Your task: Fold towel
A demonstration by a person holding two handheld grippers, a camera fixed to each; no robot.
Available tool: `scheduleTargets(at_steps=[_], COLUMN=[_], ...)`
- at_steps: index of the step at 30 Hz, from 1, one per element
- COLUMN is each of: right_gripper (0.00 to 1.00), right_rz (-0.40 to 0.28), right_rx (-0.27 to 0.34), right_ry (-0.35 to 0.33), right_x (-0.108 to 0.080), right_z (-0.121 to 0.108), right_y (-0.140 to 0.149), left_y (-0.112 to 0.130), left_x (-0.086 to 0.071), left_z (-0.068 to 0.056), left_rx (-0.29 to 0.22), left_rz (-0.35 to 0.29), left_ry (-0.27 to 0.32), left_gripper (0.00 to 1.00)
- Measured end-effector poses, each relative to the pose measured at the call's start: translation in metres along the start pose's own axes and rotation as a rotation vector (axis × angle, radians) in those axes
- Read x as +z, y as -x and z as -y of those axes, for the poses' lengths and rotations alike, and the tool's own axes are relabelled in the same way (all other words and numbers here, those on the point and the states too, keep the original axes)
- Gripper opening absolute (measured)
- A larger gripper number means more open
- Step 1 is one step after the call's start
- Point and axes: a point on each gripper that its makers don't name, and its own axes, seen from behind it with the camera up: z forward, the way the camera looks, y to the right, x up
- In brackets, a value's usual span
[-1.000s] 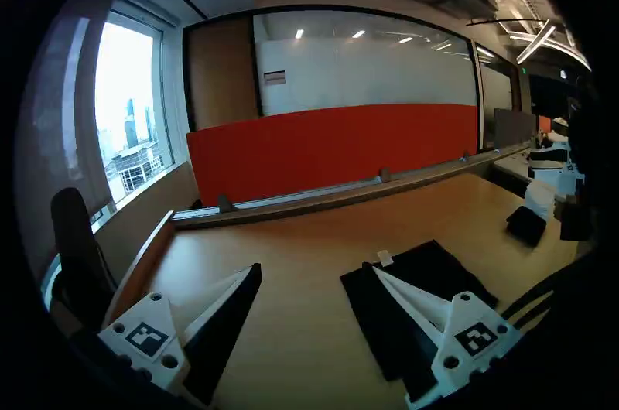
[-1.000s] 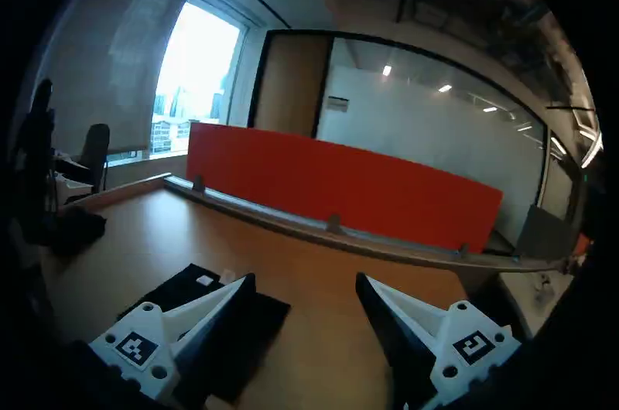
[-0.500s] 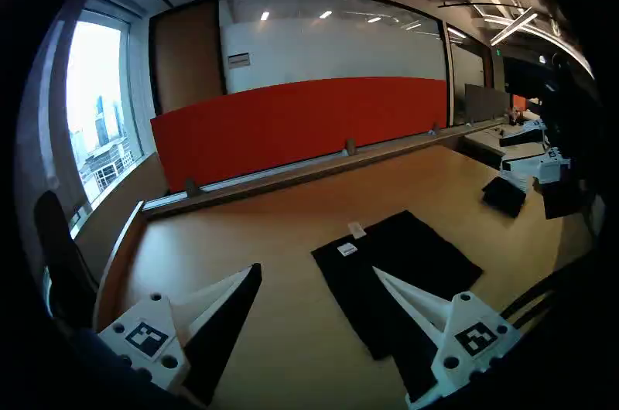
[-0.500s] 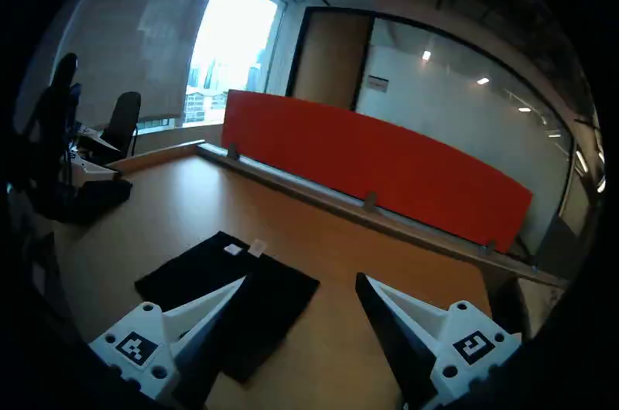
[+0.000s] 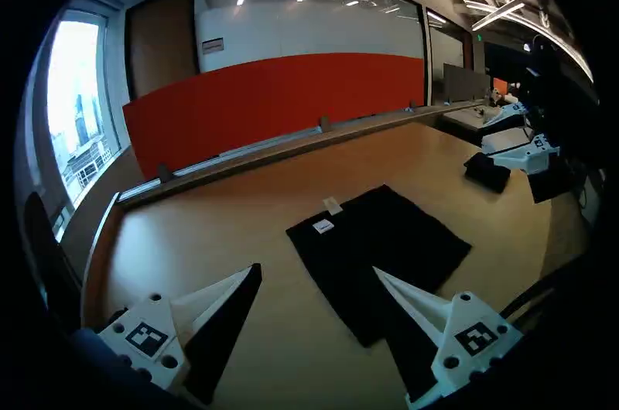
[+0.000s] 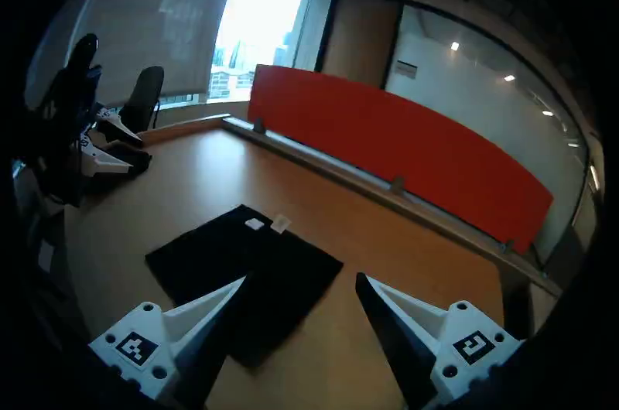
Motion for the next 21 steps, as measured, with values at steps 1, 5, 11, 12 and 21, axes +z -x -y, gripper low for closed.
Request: scheduleTargets(at_steps=[1, 5, 11, 12, 21], right_gripper=[1.00, 1.00, 1.00, 1.00, 1.00], right_rz=[0.006, 0.024, 0.059, 0.064, 0.118], right_rx=[-0.001, -0.007, -0.001, 0.001, 0.008], right_ry=[-0.003, -0.013, -0.028, -0.031, -0.062], right_x=[0.001, 0.007, 0.016, 0.018, 0.033], right_z=[0.002, 0.008, 0.017, 0.018, 0.033], right_y=[0.004, 0.017, 0.040, 0.044, 0.079], left_y=[0.003, 0.015, 0.034, 0.037, 0.069], left_x=[0.002, 0.009, 0.019, 0.022, 0.038], left_z=[-0.001, -0.007, -0.016, -0.018, -0.035], left_rx=[0.004, 0.018, 0.023, 0.023, 0.041], left_rz=[0.006, 0.028, 0.057, 0.063, 0.123], left_ry=[0.005, 0.022, 0.051, 0.056, 0.103], left_gripper=[0.95, 0.95, 0.95, 0.95, 0.95])
